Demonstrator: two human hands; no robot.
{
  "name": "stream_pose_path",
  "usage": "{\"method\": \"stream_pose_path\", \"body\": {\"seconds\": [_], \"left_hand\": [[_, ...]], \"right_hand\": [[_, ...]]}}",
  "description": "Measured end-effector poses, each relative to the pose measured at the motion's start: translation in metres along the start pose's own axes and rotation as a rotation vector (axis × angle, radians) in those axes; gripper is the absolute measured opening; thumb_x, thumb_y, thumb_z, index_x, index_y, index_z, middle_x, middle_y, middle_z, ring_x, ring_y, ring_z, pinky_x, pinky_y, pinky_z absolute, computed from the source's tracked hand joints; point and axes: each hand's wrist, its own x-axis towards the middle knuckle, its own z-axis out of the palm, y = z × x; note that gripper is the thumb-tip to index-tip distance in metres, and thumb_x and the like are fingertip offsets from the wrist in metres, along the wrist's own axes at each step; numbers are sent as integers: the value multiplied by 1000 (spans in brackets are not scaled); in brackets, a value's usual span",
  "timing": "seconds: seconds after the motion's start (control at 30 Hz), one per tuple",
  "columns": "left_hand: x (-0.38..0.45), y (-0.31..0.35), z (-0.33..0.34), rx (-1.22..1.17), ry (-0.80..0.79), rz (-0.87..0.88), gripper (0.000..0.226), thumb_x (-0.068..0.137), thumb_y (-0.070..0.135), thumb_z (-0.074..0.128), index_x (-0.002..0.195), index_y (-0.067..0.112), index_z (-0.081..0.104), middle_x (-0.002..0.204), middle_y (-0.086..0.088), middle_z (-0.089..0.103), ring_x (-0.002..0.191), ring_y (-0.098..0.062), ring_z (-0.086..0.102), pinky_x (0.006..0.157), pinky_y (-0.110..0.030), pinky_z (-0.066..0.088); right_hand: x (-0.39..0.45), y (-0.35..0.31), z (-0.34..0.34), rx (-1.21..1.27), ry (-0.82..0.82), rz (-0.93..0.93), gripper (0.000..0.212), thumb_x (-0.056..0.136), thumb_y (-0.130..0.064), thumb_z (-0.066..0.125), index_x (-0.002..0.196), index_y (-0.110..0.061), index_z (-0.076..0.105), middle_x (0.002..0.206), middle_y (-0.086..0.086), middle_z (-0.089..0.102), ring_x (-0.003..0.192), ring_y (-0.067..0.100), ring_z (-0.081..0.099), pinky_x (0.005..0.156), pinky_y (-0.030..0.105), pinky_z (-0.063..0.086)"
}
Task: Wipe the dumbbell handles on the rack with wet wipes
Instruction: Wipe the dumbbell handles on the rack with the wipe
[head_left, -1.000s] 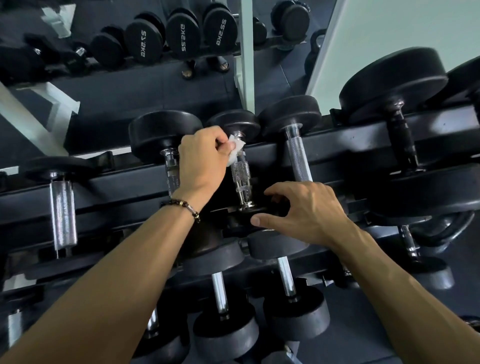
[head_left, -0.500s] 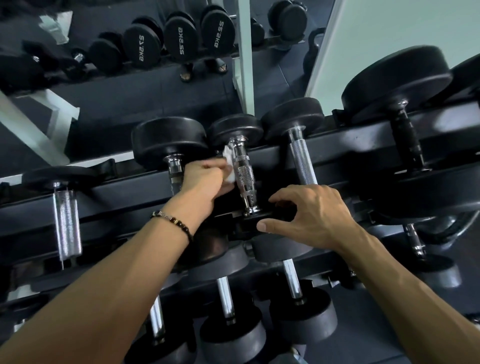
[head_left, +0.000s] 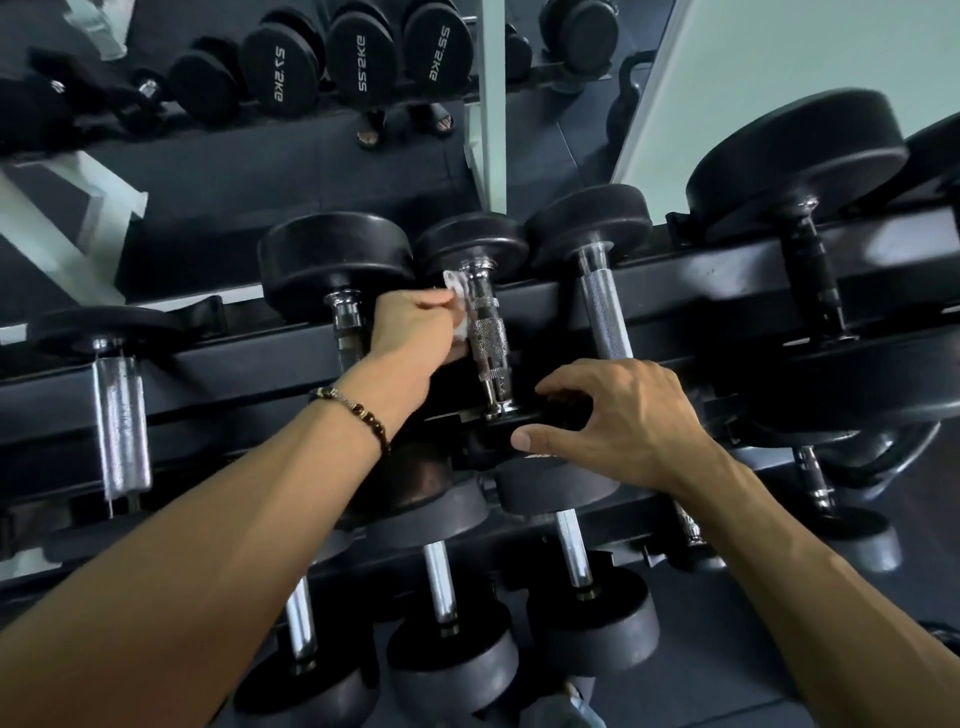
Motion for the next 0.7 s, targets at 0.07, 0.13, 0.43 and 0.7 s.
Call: {"method": "stream_pose_path", "body": {"seconds": [0.07, 0.13, 0.43, 0.7], "left_hand": [[-10, -13, -12, 204, -116, -70, 21, 90, 0, 66, 80, 19, 66, 100, -14, 69, 80, -25, 69, 65, -36, 61], [-19, -22, -22, 407, -224, -90, 16, 89, 7, 69, 79, 19, 66, 96, -15, 70, 81, -26, 67, 72, -36, 58], [1, -20, -12, 282, -452, -197, 37, 85, -23, 45, 98, 1, 69, 88, -11, 72, 74, -18, 67, 72, -26, 57], [9, -25, -18, 220, -468, -153, 34, 81, -25, 49, 93, -2, 72, 80, -9, 71, 77, -18, 67, 70, -21, 57]], "right_hand": [[0, 0, 0, -10, -2, 6, 75, 66, -88, 49, 121, -38, 65, 116, -16, 68, 108, 10, 63, 94, 34, 46], [0, -1, 0, -6, -5, 14, 77, 64, -89, 48, 120, -39, 64, 115, -15, 69, 108, 11, 63, 93, 34, 46], [1, 0, 0, -5, -5, 19, 79, 61, -91, 43, 116, -39, 66, 108, -16, 69, 102, 10, 64, 92, 37, 49], [2, 2, 0, -6, -14, 10, 82, 61, -92, 40, 117, -39, 66, 109, -17, 69, 103, 9, 63, 90, 34, 47]]}}
